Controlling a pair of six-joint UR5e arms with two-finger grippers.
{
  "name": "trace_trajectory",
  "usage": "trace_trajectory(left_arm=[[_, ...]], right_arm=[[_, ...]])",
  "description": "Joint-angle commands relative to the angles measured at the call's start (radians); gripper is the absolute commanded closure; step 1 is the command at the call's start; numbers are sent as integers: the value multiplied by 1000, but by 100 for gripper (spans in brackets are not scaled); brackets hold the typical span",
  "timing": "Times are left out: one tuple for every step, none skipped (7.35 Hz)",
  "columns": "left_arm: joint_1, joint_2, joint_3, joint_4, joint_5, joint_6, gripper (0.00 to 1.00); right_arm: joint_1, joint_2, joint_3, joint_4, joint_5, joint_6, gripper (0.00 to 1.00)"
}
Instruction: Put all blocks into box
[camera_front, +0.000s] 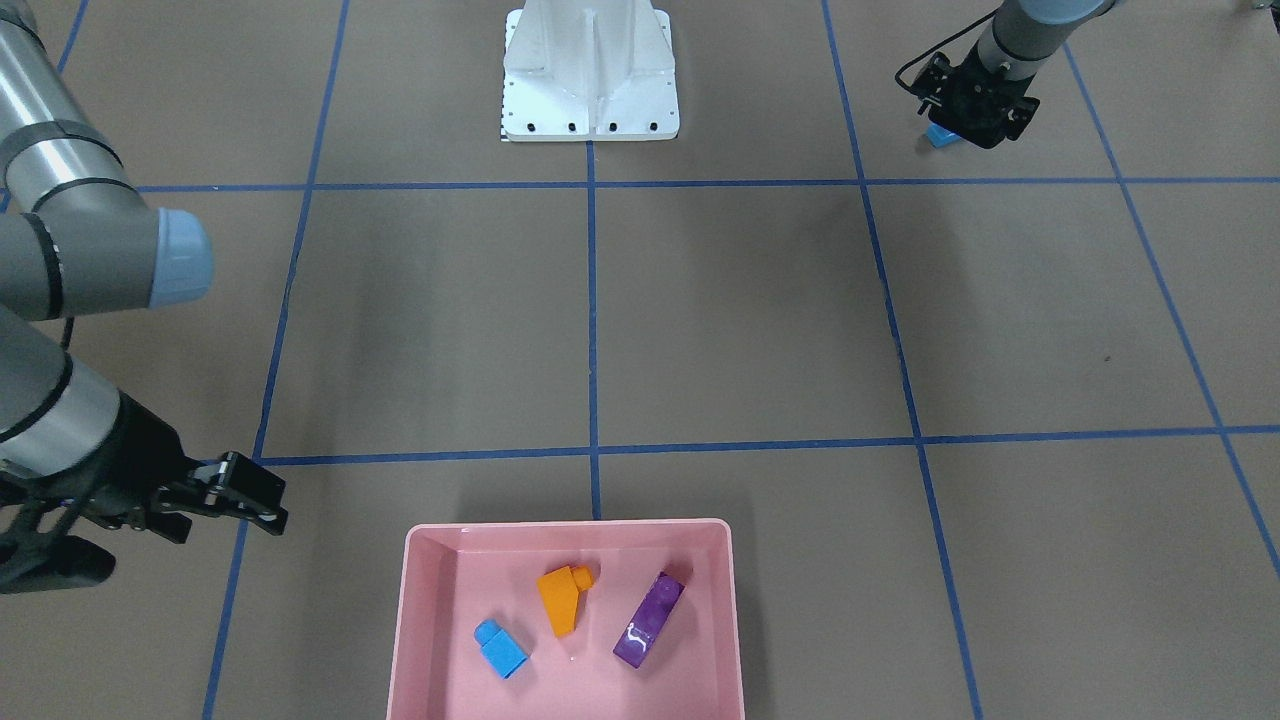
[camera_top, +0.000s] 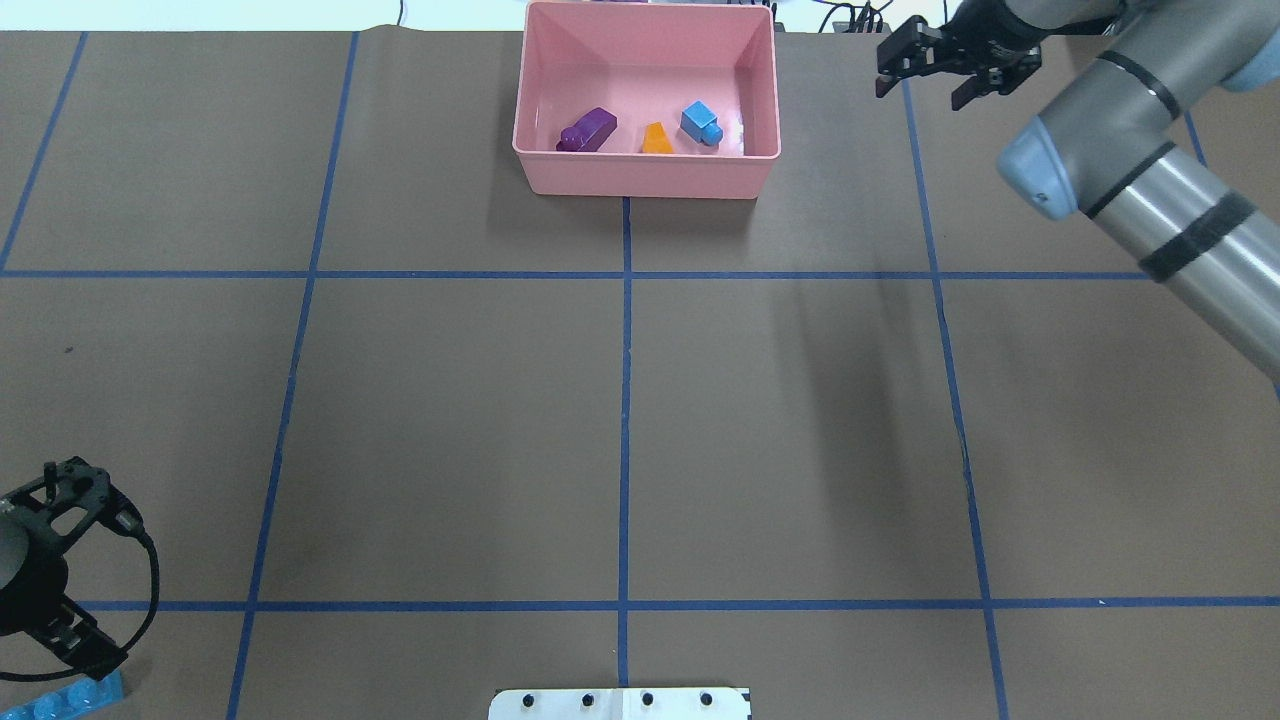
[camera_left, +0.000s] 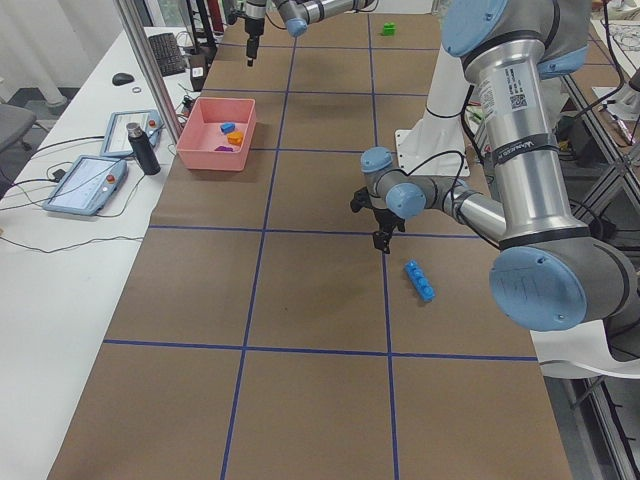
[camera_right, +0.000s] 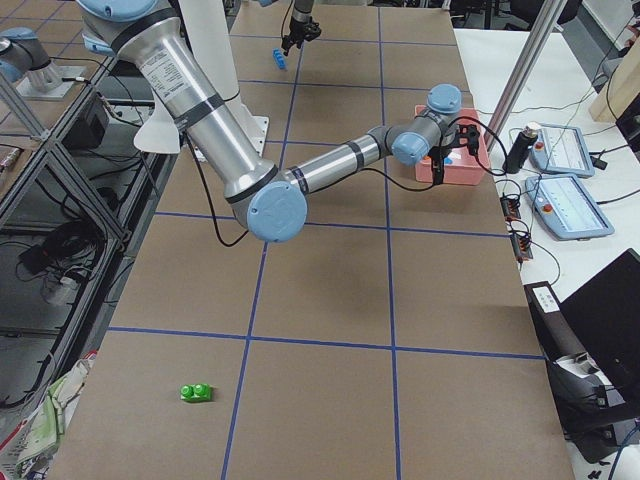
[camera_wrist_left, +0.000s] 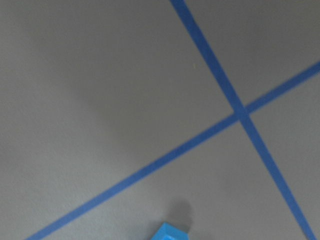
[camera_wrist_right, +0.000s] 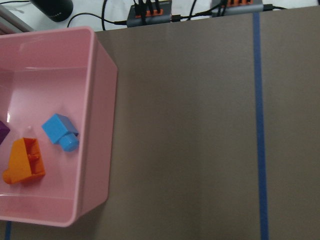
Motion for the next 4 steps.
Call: trace_trajectory(left_arm=[[67, 36, 7, 1, 13, -1, 0], [94, 44, 24, 3, 14, -4, 0], [114, 44, 45, 3, 13, -4, 0], [143, 44, 56, 3, 13, -7, 0]], right_arm=[[98, -197, 140, -7, 85, -82, 0], [115, -275, 191, -7, 85, -115, 0], [117, -320, 223, -7, 85, -117, 0], [115, -348, 245, -7, 87, -117, 0]])
